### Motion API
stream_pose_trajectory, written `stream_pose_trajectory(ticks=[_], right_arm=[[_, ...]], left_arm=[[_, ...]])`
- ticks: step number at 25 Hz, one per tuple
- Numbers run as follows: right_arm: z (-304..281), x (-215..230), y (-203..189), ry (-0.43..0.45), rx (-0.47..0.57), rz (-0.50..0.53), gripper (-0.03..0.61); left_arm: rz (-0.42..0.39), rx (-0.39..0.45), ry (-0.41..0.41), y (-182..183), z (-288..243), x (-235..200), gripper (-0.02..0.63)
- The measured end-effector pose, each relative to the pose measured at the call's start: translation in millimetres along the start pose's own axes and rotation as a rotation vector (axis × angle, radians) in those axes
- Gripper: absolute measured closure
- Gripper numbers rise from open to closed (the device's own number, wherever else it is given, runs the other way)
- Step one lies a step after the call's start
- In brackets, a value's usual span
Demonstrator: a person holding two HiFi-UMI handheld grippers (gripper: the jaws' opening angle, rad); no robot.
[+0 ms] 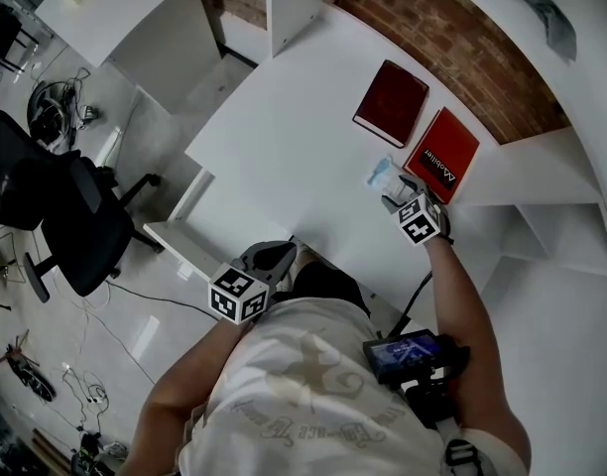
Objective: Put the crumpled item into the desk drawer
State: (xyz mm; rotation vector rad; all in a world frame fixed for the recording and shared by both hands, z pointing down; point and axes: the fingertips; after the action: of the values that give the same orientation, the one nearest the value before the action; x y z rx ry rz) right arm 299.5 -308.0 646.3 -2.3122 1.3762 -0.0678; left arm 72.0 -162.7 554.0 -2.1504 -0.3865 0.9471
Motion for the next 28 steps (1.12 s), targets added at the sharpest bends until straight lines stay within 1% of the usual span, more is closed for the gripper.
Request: stream_pose_trajectory(ticks=[2, 4, 9, 13, 14, 16, 21, 28], right_arm=[[-4.7, 5.1, 0.3, 0.036, -0.026, 0.033, 0.308], [-9.6, 10.9, 0.2, 0.067, -0.046, 0.035, 0.29], [-22.8, 19.0, -4.1, 0.15, -0.071, -0.016, 0.229], [-30.7, 12.5, -13.1, 0.266, -0.123, -0.035, 0.218], [-32.3, 11.6, -14.5, 0.283, -0.134, -0.037, 0.217], [-35.7, 13.2, -15.9, 0.287, -0.146, -0.03, 0.218], [-41.3, 17.0, -19.5, 0.255, -0.17, -0.002, 0.219], [-34.3, 13.1, -14.9, 0.249, -0.167, 0.011, 0.229]], left_arm=[[0.004, -0.002, 0.006, -0.2, -0.3, -1.4, 0.586], [0.01, -0.005, 0.012, 0.0, -0.4, -2.1, 0.586], [0.018, -0.008, 0.023, 1.1, -5.1, -2.3, 0.586], [0.017, -0.019, 0.026, 1.8, -9.5, 0.3, 0.586], [0.016, -0.021, 0.026, 1.5, -10.2, 0.9, 0.586], [0.017, -0.026, 0.031, -0.1, -11.0, 1.0, 0.586], [0.02, -0.026, 0.043, -2.5, -9.5, 0.3, 0.586], [0.015, -0.009, 0.053, -3.7, -2.1, 4.5, 0.586]])
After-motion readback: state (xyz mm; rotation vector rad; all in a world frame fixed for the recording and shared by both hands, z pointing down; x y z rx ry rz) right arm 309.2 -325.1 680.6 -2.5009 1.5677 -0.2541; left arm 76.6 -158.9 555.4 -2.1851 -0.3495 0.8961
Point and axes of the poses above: the fingertips, and each gripper's own axes: z backward along the fingers, x to its right, y out of its top, and after that the axes turned 4 degrees about y, right-handed
